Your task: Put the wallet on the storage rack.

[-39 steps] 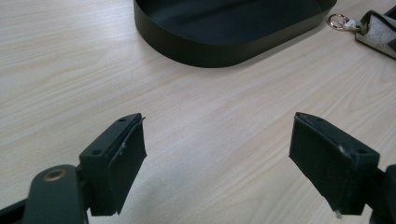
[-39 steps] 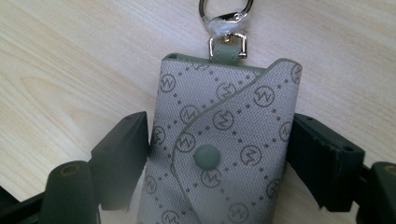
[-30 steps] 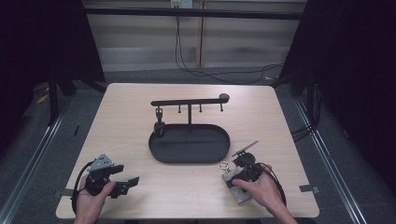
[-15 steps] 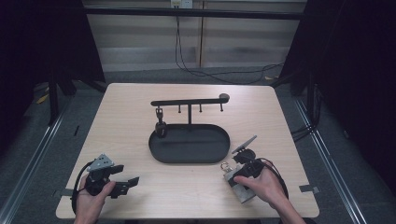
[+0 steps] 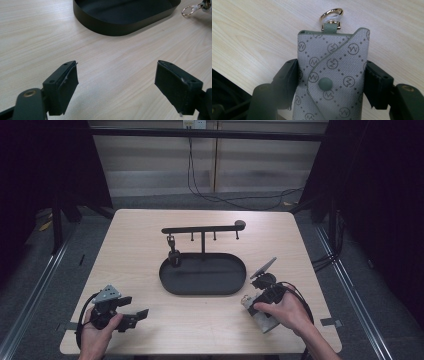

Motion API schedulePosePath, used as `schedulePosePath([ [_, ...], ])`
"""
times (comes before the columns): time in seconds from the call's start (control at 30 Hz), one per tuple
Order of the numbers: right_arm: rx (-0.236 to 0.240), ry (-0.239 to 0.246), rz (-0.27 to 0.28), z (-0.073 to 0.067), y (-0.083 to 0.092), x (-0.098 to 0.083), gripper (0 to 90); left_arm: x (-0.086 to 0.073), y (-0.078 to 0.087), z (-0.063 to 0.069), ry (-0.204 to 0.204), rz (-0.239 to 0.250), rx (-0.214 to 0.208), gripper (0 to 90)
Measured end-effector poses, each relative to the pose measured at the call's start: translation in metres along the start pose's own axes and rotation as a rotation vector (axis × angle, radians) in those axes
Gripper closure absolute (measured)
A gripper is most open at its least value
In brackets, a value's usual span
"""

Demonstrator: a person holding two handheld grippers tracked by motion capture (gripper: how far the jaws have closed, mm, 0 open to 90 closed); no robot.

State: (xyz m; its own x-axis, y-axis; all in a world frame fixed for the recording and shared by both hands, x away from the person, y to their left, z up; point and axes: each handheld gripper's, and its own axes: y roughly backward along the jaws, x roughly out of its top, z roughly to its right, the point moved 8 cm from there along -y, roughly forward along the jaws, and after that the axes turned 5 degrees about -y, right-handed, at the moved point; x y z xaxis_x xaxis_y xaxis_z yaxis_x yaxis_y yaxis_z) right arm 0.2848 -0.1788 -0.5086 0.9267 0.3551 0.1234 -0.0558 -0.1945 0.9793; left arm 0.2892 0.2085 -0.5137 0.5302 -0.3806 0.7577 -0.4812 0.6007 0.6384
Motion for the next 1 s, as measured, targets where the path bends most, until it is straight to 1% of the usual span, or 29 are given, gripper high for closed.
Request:
schedulePosePath([
  [0.07,-0.008,0.008,-0.006,0.001,0.003,0.002,35.3,0.0,0.0,0.0,0.001,0.001,-0.001,18.5],
  [0.2,-0.015,0.01,-0.013,0.002,0.008,0.007,35.3,0.001,0.001,-0.001,0.006,0.007,-0.002,18.5],
  [0.43,-0.013,0.022,-0.014,0.001,0.016,0.013,35.3,-0.001,0.0,-0.002,0.018,0.004,-0.004,18.5],
  [0.57,-0.015,0.017,0.002,0.003,0.023,0.018,35.3,-0.001,-0.001,-0.001,0.019,0.001,-0.007,18.5],
  [0.63,-0.012,0.009,0.008,0.005,0.027,0.02,35.3,-0.001,0.0,-0.001,0.01,-0.004,-0.008,18.5],
  [0.7,-0.017,0.006,0.016,0.006,0.031,0.022,35.3,0.0,0.001,-0.001,0.015,0.005,-0.008,18.5],
  [0.77,-0.014,-0.002,0.016,0.007,0.034,0.024,35.3,0.0,0.003,-0.002,0.02,0.011,-0.007,18.5],
  [0.83,-0.008,0.002,0.027,0.009,0.037,0.027,35.3,0.0,0.003,-0.003,0.019,0.009,-0.007,18.4],
  [0.87,-0.006,-0.012,0.027,0.009,0.039,0.029,35.3,0.0,0.003,-0.002,0.017,0.011,-0.006,18.5],
  [0.9,-0.016,-0.007,0.035,0.011,0.039,0.031,35.3,0.0,0.003,-0.002,0.014,0.01,-0.007,18.5],
  [0.97,-0.011,-0.018,0.032,0.01,0.041,0.034,35.3,0.0,0.003,-0.001,0.009,0.009,-0.011,18.5],
  [1.0,-0.017,-0.011,0.031,0.011,0.042,0.036,35.3,0.0,0.003,-0.001,0.008,0.008,-0.012,18.5],
])
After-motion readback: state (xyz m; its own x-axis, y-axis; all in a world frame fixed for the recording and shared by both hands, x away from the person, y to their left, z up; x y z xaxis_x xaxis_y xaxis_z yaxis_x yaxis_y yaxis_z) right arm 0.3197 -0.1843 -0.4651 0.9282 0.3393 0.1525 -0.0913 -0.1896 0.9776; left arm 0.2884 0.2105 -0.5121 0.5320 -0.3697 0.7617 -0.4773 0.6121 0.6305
